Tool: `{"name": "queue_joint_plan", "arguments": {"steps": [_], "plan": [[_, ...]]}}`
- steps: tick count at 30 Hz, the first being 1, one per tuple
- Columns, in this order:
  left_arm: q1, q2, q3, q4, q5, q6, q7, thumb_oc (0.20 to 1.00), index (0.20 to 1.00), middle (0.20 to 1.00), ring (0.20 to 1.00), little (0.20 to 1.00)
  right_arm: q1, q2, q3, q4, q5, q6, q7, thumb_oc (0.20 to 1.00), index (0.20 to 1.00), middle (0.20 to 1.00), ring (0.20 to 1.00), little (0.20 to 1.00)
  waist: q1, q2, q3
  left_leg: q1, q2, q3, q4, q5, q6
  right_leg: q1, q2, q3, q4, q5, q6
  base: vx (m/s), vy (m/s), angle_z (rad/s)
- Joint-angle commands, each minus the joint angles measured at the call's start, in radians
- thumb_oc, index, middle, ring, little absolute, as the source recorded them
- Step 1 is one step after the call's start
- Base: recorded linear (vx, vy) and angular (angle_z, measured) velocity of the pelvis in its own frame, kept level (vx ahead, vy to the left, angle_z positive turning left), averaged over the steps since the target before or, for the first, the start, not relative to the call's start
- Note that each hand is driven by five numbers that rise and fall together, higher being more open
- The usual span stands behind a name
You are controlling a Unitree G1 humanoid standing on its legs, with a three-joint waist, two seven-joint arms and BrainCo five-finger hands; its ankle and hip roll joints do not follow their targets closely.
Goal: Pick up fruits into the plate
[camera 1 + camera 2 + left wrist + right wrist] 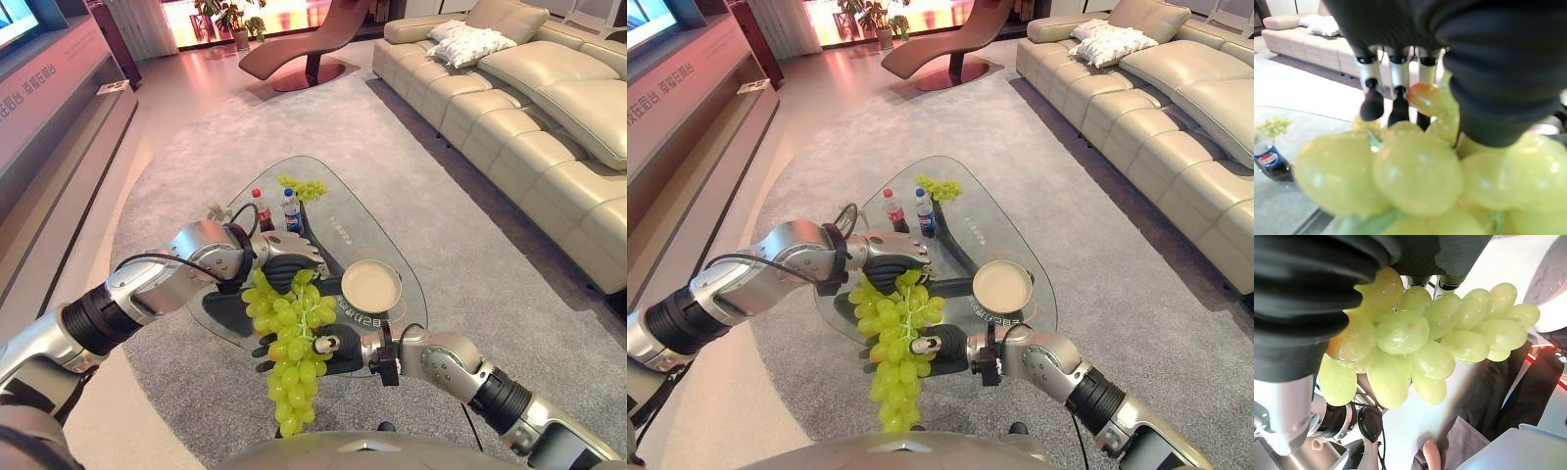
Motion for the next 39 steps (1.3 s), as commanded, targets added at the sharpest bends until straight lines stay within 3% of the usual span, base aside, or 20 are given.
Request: {"name": "queue_joint_plan", "arguments": {"steps": [1, 19, 20, 21, 22, 28, 31, 32, 33, 35, 36, 39], "plan": [[-0.109, -0.024, -0.004, 0.045, 0.017, 0.002, 0.032, 0.2, 0.2, 0.2, 0.2, 0.2, -0.043, 0.121, 0.04, -0.099, 0.125, -0.024, -0.004, 0.2, 0.2, 0.2, 0.2, 0.2, 0.011, -0.039, 0.021, 0.031, -0.075, 0.019, 0.006, -0.089, 0.042, 0.04, -0.003, -0.03, 0.005, -0.028, 0.033, 0.0, 0.0, 0.0], [-0.011, -0.043, 0.047, 0.086, 0.022, 0.044, 0.084, 0.2, 0.2, 0.2, 0.2, 0.2, 0.013, 0.131, 0.009, -0.063, 0.14, -0.076, -0.048, 0.2, 0.2, 0.2, 0.2, 0.2, 0.018, -0.042, 0.026, 0.027, -0.073, 0.014, 0.006, -0.089, 0.045, 0.038, -0.002, -0.03, 0.005, -0.027, 0.032, 0.0, 0.0, 0.0], [0.001, -0.044, 0.056, 0.086, 0.011, 0.055, 0.09, 0.304, 0.304, 0.304, 0.304, 0.304, 0.018, 0.129, 0.003, -0.062, 0.138, -0.08, -0.051, 0.2, 0.2, 0.2, 0.2, 0.2, 0.019, -0.042, 0.026, 0.027, -0.072, 0.014, 0.006, -0.089, 0.045, 0.038, -0.002, -0.031, 0.005, -0.027, 0.032, 0.0, 0.0, 0.0], [0.02, -0.048, 0.069, 0.092, 0.003, 0.07, 0.096, 0.533, 0.533, 0.533, 0.533, 0.533, 0.029, 0.127, -0.005, -0.056, 0.126, -0.093, -0.049, 0.2, 0.2, 0.2, 0.2, 0.2, 0.019, -0.043, 0.028, 0.028, -0.072, 0.014, 0.006, -0.089, 0.045, 0.038, -0.002, -0.03, 0.005, -0.027, 0.032, 0.0, 0.0, 0.0], [0.059, -0.055, 0.093, 0.104, -0.013, 0.089, 0.116, 1.0, 1.0, 1.0, 1.0, 1.0, 0.046, 0.12, -0.023, -0.046, 0.091, -0.113, -0.044, 0.2, 0.2, 0.2, 0.2, 0.2, 0.02, -0.043, 0.029, 0.028, -0.071, 0.013, 0.006, -0.088, 0.045, 0.038, -0.002, -0.031, 0.005, -0.026, 0.032, 0.0, 0.0, 0.0], [0.286, -0.125, 0.221, 0.25, -0.149, 0.194, 0.26, 1.0, 1.0, 1.0, 1.0, 1.0, 0.13, 0.06, -0.164, 0.025, -0.148, -0.243, -0.053, 0.2, 0.2, 0.2, 0.2, 0.2, 0.025, -0.053, 0.041, 0.024, -0.067, 0.013, 0.006, -0.083, 0.047, 0.035, -0.001, -0.033, 0.005, -0.021, 0.029, 0.01, -0.018, 0.0], [0.376, -0.158, 0.264, 0.338, -0.177, 0.183, 0.316, 1.0, 1.0, 1.0, 1.0, 1.0, 0.157, 0.034, -0.231, 0.052, -0.22, -0.274, -0.039, 0.2, 0.2, 0.2, 0.2, 0.2, 0.024, -0.057, 0.046, 0.024, -0.064, 0.015, 0.006, -0.083, 0.048, 0.034, 0.0, -0.033, 0.005, -0.019, 0.027, 0.01, -0.014, 0.0], [0.436, -0.184, 0.29, 0.416, -0.232, 0.227, 0.349, 1.0, 1.0, 1.0, 1.0, 1.0, 0.169, 0.015, -0.281, 0.079, -0.323, -0.306, -0.061, 0.2, 0.2, 0.2, 0.2, 0.2, 0.022, -0.061, 0.05, 0.024, -0.061, 0.018, 0.006, -0.082, 0.047, 0.033, 0.001, -0.035, 0.005, -0.017, 0.024, 0.02, -0.036, -0.01], [0.454, -0.194, 0.297, 0.442, -0.237, 0.216, 0.36, 1.0, 1.0, 1.0, 1.0, 1.0, 0.171, 0.009, -0.293, 0.087, -0.337, -0.311, -0.059, 0.2, 0.2, 0.2, 0.2, 0.2, 0.021, -0.061, 0.052, 0.025, -0.06, 0.018, 0.006, -0.082, 0.047, 0.033, 0.002, -0.034, 0.005, -0.017, 0.023, 0.02, -0.056, -0.01], [0.604, -0.301, 0.357, 0.666, -0.302, 0.239, 0.44, 1.0, 1.0, 1.0, 1.0, 1.0, 0.201, -0.03, -0.396, 0.146, -0.461, -0.353, -0.067, 0.2, 0.2, 0.2, 0.2, 0.2, 0.019, -0.072, 0.061, 0.025, -0.054, 0.017, 0.006, -0.08, 0.049, 0.032, 0.006, -0.035, 0.005, -0.015, 0.016, 0.03, -0.068, -0.02], [0.606, -0.306, 0.357, 0.673, -0.313, 0.25, 0.448, 1.0, 1.0, 1.0, 1.0, 1.0, 0.203, -0.031, -0.399, 0.147, -0.464, -0.353, -0.069, 0.2, 0.2, 0.2, 0.2, 0.2, 0.019, -0.071, 0.061, 0.025, -0.054, 0.016, 0.006, -0.081, 0.049, 0.033, 0.007, -0.035, 0.005, -0.015, 0.016, 0.04, -0.081, 0.0], [0.694, -0.433, 0.431, 1.03, -0.298, 0.24, 0.52, 1.0, 1.0, 1.0, 1.0, 1.0, 0.206, -0.035, -0.464, 0.238, -0.583, -0.391, -0.11, 0.2, 0.2, 0.2, 0.2, 0.2, 0.029, -0.088, 0.067, 0.025, -0.051, 0.008, 0.006, -0.079, 0.048, 0.036, 0.008, -0.038, 0.005, -0.014, 0.01, 0.05, -0.097, 0.03]]}}
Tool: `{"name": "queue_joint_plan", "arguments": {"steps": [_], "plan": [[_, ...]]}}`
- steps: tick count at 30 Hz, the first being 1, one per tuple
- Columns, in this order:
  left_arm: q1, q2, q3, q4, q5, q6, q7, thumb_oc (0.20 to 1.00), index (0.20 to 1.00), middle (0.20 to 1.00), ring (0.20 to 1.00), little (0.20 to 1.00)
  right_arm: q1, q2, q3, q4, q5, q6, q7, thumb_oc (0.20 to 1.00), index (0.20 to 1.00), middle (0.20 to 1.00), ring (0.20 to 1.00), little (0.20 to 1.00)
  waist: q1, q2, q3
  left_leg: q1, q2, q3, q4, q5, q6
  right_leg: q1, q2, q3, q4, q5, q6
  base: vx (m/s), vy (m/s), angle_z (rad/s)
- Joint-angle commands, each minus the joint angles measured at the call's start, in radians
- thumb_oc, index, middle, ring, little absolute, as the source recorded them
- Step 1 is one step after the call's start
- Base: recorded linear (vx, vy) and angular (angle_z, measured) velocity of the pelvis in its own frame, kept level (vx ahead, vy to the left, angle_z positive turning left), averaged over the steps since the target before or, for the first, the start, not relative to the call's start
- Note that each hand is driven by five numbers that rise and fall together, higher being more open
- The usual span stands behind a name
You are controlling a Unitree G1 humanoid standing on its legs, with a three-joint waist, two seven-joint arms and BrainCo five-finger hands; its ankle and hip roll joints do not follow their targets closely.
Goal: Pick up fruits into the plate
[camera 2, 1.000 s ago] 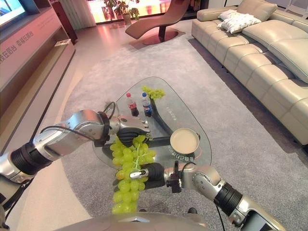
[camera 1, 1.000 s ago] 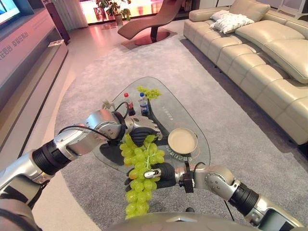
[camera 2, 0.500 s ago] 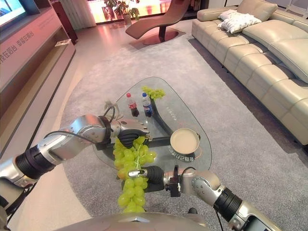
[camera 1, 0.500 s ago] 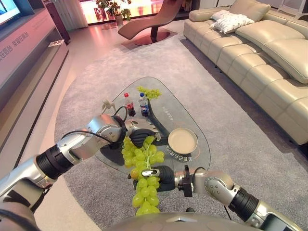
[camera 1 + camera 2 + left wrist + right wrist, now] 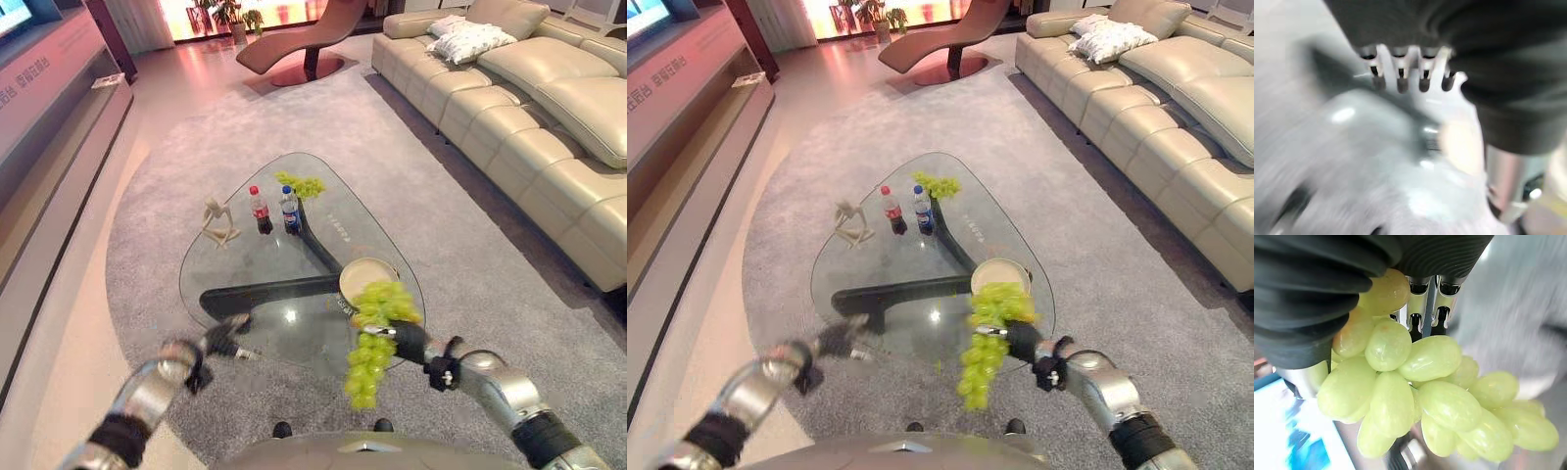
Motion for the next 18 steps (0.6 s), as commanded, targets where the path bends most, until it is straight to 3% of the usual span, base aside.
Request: {"name": "queue_joint_plan", "arguments": {"steps": [1, 4, 7, 9, 13, 18], "plan": [[-0.029, -0.055, 0.063, 0.294, -0.025, -0.028, 0.1, 1.0, 1.0, 1.0, 1.0, 1.0, -0.059, 0.043, -0.04, -0.007, -0.109, -0.114, -0.041, 0.2, 0.2, 0.2, 0.2, 0.2, 0.03, -0.065, 0.053, 0.042, -0.066, 0.008, 0.008, -0.077, 0.045, 0.053, -0.003, -0.035, 0.011, -0.008, 0.011, 0.06, -0.118, 0.05], [-0.013, -0.125, 0.168, 0.635, -0.094, 0.022, 0.176, 1.0, 1.0, 1.0, 1.0, 1.0, -0.091, 0.032, -0.051, 0.107, -0.178, -0.148, -0.121, 0.2, 0.2, 0.2, 0.2, 0.2, 0.043, -0.089, 0.063, 0.037, -0.062, 0.001, 0.008, -0.081, 0.044, 0.05, 0.0, -0.033, 0.013, -0.011, 0.009, 0.06, -0.134, 0.11], [0.005, -0.134, 0.248, 0.742, -0.103, 0.065, 0.217, 1.0, 1.0, 1.0, 1.0, 1.0, -0.131, 0.027, -0.058, 0.199, -0.234, -0.153, -0.19, 0.2, 0.2, 0.2, 0.2, 0.2, 0.061, -0.105, 0.077, 0.036, -0.057, -0.006, 0.008, -0.085, 0.041, 0.051, 0.005, -0.029, 0.014, -0.014, 0.002, 0.09, -0.133, 0.13], [0.009, -0.133, 0.266, 0.777, -0.07, 0.037, 0.209, 1.0, 1.0, 1.0, 1.0, 1.0, -0.173, 0.005, -0.066, 0.276, -0.268, -0.147, -0.235, 0.2, 0.2, 0.2, 0.2, 0.2, 0.077, -0.111, 0.091, 0.039, -0.055, -0.016, 0.008, -0.089, 0.04, 0.057, 0.011, -0.027, 0.016, -0.019, -0.004, 0.12, -0.132, 0.19], [-0.054, -0.117, 0.2, 0.747, -0.065, -0.008, 0.208, 1.0, 1.0, 1.0, 1.0, 1.0, -0.285, -0.047, -0.038, 0.373, -0.293, -0.109, -0.321, 0.2, 0.2, 0.2, 0.2, 0.2, 0.095, -0.101, 0.126, 0.011, -0.055, -0.042, 0.008, -0.085, 0.041, 0.027, 0.022, -0.022, 0.029, -0.025, -0.014, -0.02, -0.084, 0.18], [-0.237, -0.108, 0.03, 0.652, -0.112, -0.081, 0.24, 1.0, 1.0, 1.0, 1.0, 1.0, -0.507, -0.08, 0.025, 0.508, -0.291, -0.07, -0.44, 0.2, 0.2, 0.2, 0.2, 0.2, 0.104, -0.071, 0.222, -0.066, -0.063, -0.084, 0.015, -0.059, 0.046, -0.046, 0.035, -0.026, 0.071, -0.037, -0.029, -0.17, -0.075, 0.27]]}}
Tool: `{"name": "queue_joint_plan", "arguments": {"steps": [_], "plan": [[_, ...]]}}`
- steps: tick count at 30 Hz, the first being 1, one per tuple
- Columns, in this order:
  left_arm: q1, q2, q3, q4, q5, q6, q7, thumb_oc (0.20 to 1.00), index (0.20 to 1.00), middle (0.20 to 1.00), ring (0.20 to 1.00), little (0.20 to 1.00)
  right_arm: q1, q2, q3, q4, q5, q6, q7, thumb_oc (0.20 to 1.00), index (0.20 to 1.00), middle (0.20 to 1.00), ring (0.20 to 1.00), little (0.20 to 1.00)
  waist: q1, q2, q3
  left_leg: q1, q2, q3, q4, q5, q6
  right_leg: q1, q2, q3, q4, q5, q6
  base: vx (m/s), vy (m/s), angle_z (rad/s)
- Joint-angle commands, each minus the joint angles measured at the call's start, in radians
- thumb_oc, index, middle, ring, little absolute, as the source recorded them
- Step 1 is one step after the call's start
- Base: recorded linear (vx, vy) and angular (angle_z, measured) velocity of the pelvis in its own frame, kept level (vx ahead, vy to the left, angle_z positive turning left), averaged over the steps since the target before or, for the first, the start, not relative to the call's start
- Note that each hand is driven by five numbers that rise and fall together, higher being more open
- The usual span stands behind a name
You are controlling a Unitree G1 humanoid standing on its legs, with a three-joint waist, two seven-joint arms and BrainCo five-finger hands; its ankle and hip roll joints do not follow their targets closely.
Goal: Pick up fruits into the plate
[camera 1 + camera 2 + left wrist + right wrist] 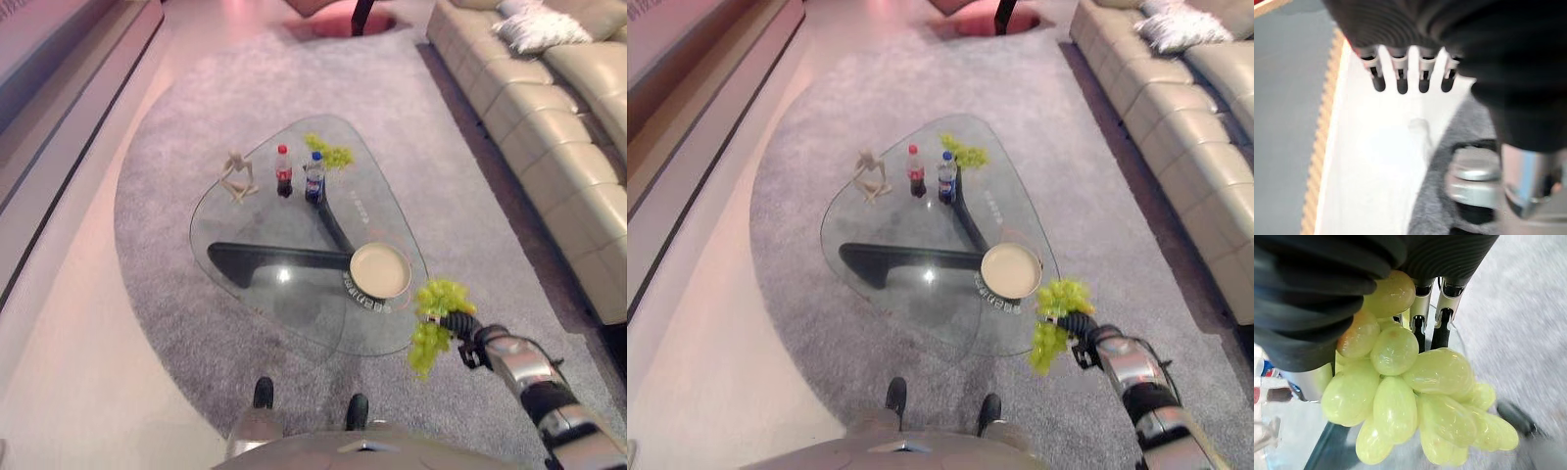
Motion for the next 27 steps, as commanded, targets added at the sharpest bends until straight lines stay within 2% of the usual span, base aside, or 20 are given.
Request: {"name": "queue_joint_plan", "arguments": {"steps": [1, 4, 7, 12, 14, 21, 24, 25, 26, 27], "plan": [[-0.163, 0.029, -0.071, -0.059, -0.052, -0.064, 0.036, 1.0, 1.0, 1.0, 1.0, 1.0, -0.197, -0.064, 0.033, 0.016, -0.017, -0.014, -0.096, 0.2, 0.2, 0.2, 0.2, 0.2, 0.024, -0.006, 0.111, 0.048, -0.067, 0.012, 0.018, -0.088, 0.011, 0.0, 0.018, 0.036, 0.074, -0.028, -0.03, -0.11, -0.062, 0.4], [-0.228, 0.038, -0.141, -0.197, -0.085, -0.07, 0.048, 1.0, 1.0, 1.0, 1.0, 1.0, -0.283, -0.092, 0.037, 0.101, -0.034, -0.023, -0.139, 0.2, 0.2, 0.2, 0.2, 0.2, 0.039, 0.027, 0.164, 0.004, -0.077, -0.021, 0.024, -0.074, 0.012, -0.033, 0.02, 0.014, 0.087, -0.032, -0.037, -0.11, -0.057, 0.39], [-0.246, 0.046, -0.17, -0.25, -0.1, -0.086, 0.04, 1.0, 1.0, 1.0, 1.0, 1.0, -0.349, -0.119, 0.032, 0.159, -0.047, -0.029, -0.161, 0.2, 0.2, 0.2, 0.2, 0.2, 0.05, 0.053, 0.202, -0.029, -0.086, -0.044, 0.031, -0.063, 0.011, -0.06, 0.019, -0.004, 0.1, -0.035, -0.043, -0.07, -0.002, 0.18], [-0.238, 0.056, -0.2, -0.245, -0.117, -0.082, 0.026, 1.0, 1.0, 1.0, 1.0, 1.0, -0.465, -0.16, 0.039, 0.252, -0.064, -0.04, -0.185, 0.2, 0.2, 0.2, 0.2, 0.2, 0.064, 0.095, 0.251, -0.079, -0.097, -0.067, 0.057, -0.05, 0.004, -0.101, 0.017, -0.036, 0.137, -0.053, -0.057, -0.04, 0.031, 0.14], [-0.231, 0.056, -0.202, -0.236, -0.123, -0.072, 0.024, 1.0, 1.0, 1.0, 1.0, 1.0, -0.489, -0.167, 0.047, 0.264, -0.076, -0.037, -0.19, 0.2, 0.2, 0.2, 0.2, 0.2, 0.065, 0.102, 0.259, -0.087, -0.1, -0.071, 0.061, -0.047, 0.003, -0.11, 0.015, -0.041, 0.146, -0.057, -0.059, 0.0, 0.049, 0.17], [-0.197, 0.04, -0.192, -0.179, -0.17, -0.088, 0.022, 1.0, 1.0, 1.0, 1.0, 1.0, -0.625, -0.206, 0.088, 0.328, -0.121, 0.007, -0.236, 0.2, 0.2, 0.2, 0.2, 0.2, 0.083, 0.142, 0.307, -0.148, -0.119, -0.084, 0.084, -0.026, -0.002, -0.182, -0.003, -0.064, 0.206, -0.076, -0.067, -0.01, 0.065, 0.05], [-0.196, 0.034, -0.2, -0.2, -0.18, -0.096, 0.021, 1.0, 1.0, 1.0, 1.0, 1.0, -0.677, -0.218, 0.103, 0.348, -0.151, 0.053, -0.269, 0.2, 0.2, 0.2, 0.2, 0.2, 0.089, 0.162, 0.315, -0.175, -0.125, -0.085, 0.091, -0.019, -0.001, -0.215, -0.011, -0.07, 0.228, -0.081, -0.068, -0.01, 0.063, 0.1], [-0.194, 0.034, -0.204, -0.21, -0.182, -0.1, 0.018, 1.0, 1.0, 1.0, 1.0, 1.0, -0.692, -0.223, 0.107, 0.357, -0.162, 0.065, -0.289, 0.442, 0.442, 0.442, 0.442, 0.442, 0.091, 0.168, 0.315, -0.184, -0.127, -0.085, 0.092, -0.016, -0.001, -0.227, -0.012, -0.07, 0.233, -0.081, -0.068, -0.01, 0.06, 0.08], [-0.192, 0.034, -0.209, -0.219, -0.185, -0.103, 0.015, 1.0, 1.0, 1.0, 1.0, 1.0, -0.71, -0.23, 0.113, 0.366, -0.178, 0.083, -0.305, 1.0, 1.0, 1.0, 1.0, 1.0, 0.094, 0.174, 0.315, -0.193, -0.129, -0.086, 0.093, -0.014, 0.0, -0.238, -0.014, -0.072, 0.24, -0.083, -0.068, -0.02, 0.065, 0.04], [-0.191, 0.034, -0.215, -0.227, -0.186, -0.107, 0.011, 1.0, 1.0, 1.0, 1.0, 1.0, -0.729, -0.234, 0.119, 0.381, -0.203, 0.108, -0.319, 1.0, 1.0, 1.0, 1.0, 1.0, 0.097, 0.181, 0.315, -0.2, -0.131, -0.087, 0.094, -0.012, 0.001, -0.25, -0.015, -0.074, 0.247, -0.084, -0.067, -0.01, 0.061, 0.02]]}}
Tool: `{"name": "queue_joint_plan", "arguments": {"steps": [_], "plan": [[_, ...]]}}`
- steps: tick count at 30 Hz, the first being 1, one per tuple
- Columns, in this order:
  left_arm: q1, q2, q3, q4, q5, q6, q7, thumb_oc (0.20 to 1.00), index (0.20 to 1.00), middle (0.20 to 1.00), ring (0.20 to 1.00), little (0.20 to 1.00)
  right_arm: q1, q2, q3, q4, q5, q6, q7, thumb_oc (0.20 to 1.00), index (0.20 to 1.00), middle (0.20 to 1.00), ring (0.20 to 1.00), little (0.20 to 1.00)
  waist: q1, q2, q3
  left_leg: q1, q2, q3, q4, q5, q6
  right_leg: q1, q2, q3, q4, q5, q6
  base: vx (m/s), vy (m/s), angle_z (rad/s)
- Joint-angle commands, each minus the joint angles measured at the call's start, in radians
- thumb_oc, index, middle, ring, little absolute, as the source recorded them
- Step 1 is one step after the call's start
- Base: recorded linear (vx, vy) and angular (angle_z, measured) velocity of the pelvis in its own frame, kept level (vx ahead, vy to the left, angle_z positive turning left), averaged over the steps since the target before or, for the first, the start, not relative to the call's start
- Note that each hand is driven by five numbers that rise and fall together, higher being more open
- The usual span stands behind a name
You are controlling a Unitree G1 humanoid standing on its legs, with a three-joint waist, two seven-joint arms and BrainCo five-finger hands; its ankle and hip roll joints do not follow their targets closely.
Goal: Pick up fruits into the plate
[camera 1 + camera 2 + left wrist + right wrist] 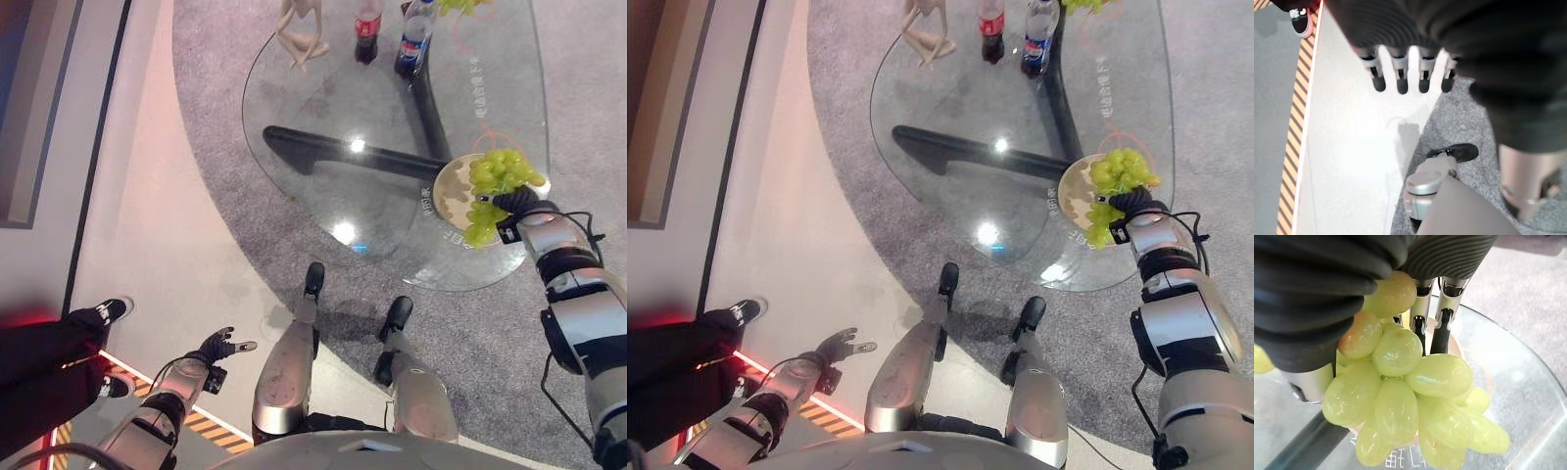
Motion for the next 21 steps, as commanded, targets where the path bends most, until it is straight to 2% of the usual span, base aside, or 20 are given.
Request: {"name": "queue_joint_plan", "arguments": {"steps": [1, 7, 14, 16, 21], "plan": [[0.008, 0.013, -0.053, -0.007, -0.031, -0.022, -0.011, 1.0, 1.0, 1.0, 1.0, 1.0, -0.121, -0.115, 0.093, 0.0, -0.078, 0.052, -0.083, 1.0, 1.0, 1.0, 1.0, 1.0, 0.013, -0.023, 0.011, -0.014, -0.11, 0.031, 0.072, -0.103, 0.055, -0.133, -0.008, 0.044, 0.232, -0.083, -0.053, -0.01, 0.06, 0.01], [0.015, 0.021, -0.077, -0.058, -0.052, -0.026, -0.015, 1.0, 1.0, 1.0, 1.0, 1.0, -0.165, -0.113, 0.131, 0.037, -0.127, 0.118, -0.089, 1.0, 1.0, 1.0, 1.0, 1.0, 0.022, -0.009, 0.011, -0.037, -0.117, 0.032, 0.07, -0.097, 0.063, -0.173, -0.013, 0.05, 0.255, -0.086, -0.051, -0.01, 0.046, 0.01], [0.02, 0.028, -0.083, -0.076, -0.056, -0.028, -0.027, 1.0, 1.0, 1.0, 1.0, 1.0, -0.168, -0.11, 0.137, 0.059, -0.152, 0.142, -0.074, 1.0, 1.0, 1.0, 1.0, 1.0, 0.021, -0.01, 0.011, -0.032, -0.117, 0.044, 0.073, -0.099, 0.064, -0.175, -0.018, 0.056, 0.263, -0.084, -0.046, -0.01, 0.025, -0.03], [0.019, 0.032, -0.082, -0.075, -0.054, -0.027, -0.035, 1.0, 1.0, 1.0, 1.0, 1.0, -0.161, -0.105, 0.136, 0.066, -0.156, 0.156, -0.072, 1.0, 1.0, 1.0, 1.0, 1.0, 0.018, -0.015, 0.011, -0.024, -0.115, 0.05, 0.073, -0.102, 0.065, -0.169, -0.018, 0.061, 0.258, -0.082, -0.044, 0.0, 0.0, 0.0], [0.017, 0.036, -0.074, -0.06, -0.048, -0.023, -0.043, 1.0, 1.0, 1.0, 1.0, 1.0, -0.11, -0.085, 0.112, 0.071, -0.118, 0.137, -0.067, 1.0, 1.0, 1.0, 1.0, 1.0, 0.008, -0.039, 0.011, 0.005, -0.109, 0.059, 0.076, -0.113, 0.066, -0.141, -0.015, 0.072, 0.244, -0.075, -0.038, 0.0, 0.0, -0.01]]}}
